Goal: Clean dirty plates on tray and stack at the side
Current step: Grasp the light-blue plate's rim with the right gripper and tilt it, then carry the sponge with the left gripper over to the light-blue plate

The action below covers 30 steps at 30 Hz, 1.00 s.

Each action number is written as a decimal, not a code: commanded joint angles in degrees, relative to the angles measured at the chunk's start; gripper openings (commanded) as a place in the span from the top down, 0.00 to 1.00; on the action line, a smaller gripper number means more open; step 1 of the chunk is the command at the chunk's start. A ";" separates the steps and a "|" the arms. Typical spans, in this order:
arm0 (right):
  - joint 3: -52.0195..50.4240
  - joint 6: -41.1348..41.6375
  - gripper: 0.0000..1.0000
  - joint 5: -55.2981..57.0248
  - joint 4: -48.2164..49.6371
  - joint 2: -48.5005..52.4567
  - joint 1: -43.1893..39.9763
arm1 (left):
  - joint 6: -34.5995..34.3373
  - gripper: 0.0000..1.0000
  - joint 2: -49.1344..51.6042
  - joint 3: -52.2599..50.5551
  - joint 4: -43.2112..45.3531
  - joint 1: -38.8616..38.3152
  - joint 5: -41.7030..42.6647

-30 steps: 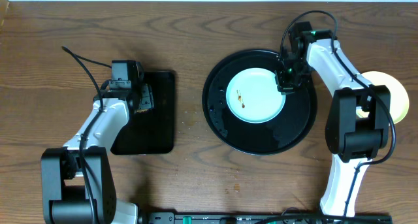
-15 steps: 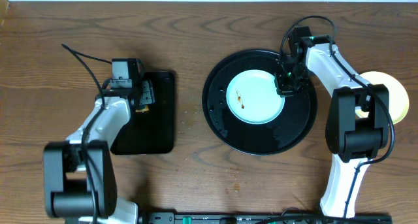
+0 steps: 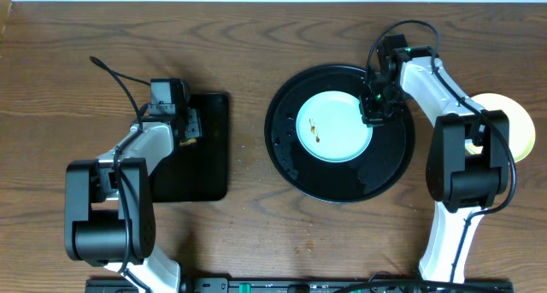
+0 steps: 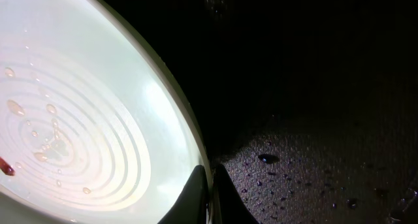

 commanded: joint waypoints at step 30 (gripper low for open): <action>-5.01 1.22 0.99 -3.54 7.96 -1.33 0.37 | -1.33 0.93 -17.70 2.49 -10.19 0.39 -0.07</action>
